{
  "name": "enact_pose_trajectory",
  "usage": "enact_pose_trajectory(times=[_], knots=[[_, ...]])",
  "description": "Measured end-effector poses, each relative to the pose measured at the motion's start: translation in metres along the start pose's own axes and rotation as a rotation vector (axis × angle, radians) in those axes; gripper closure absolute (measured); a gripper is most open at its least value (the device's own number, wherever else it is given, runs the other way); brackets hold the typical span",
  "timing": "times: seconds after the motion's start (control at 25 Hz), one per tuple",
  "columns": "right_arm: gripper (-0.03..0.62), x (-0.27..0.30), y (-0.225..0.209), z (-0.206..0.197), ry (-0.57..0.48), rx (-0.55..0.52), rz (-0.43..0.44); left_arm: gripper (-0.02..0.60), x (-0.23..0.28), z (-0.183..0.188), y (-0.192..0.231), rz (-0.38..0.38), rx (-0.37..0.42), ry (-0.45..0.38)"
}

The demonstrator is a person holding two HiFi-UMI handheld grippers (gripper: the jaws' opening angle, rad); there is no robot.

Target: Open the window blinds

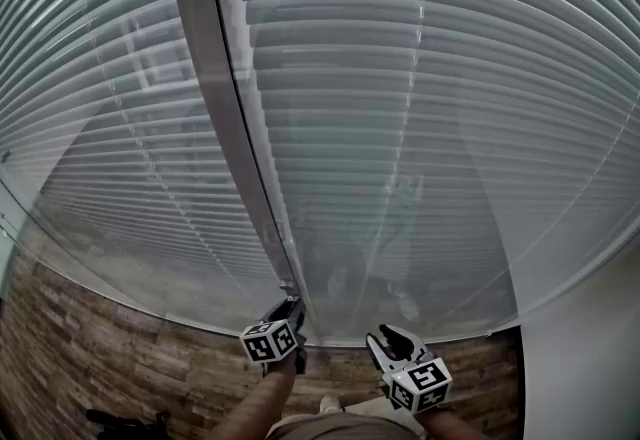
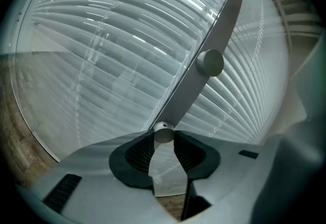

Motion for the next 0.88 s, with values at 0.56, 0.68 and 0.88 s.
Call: enact_pose_trajectory(times=[0.56,0.68,0.88], knots=[[0.473,-0.0025,0.0013,-0.0034,-0.003,0.003,0.006,0.446,-0.0001,-0.0011,0.0024,-0.066,-0.128,0.002],[0.473,-0.0025,0.0016,-0.0041,0.001,0.006,0.008,0.446,-0.0004,-0.0010,0.0011,-0.054,-0.097,0.000],[0.473,-0.0034,-0.0022,-0.0008,-0.006,-0.004,0.000,0.424,-0.0014,-0.0019,0.0030,0.007,0.030,0.011]])
Point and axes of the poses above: the fingertips, and each gripper's own axes: x forward along the fingers, y to its left, z out of its top, the point moved 1 cm from there along -x, backward along the fingers
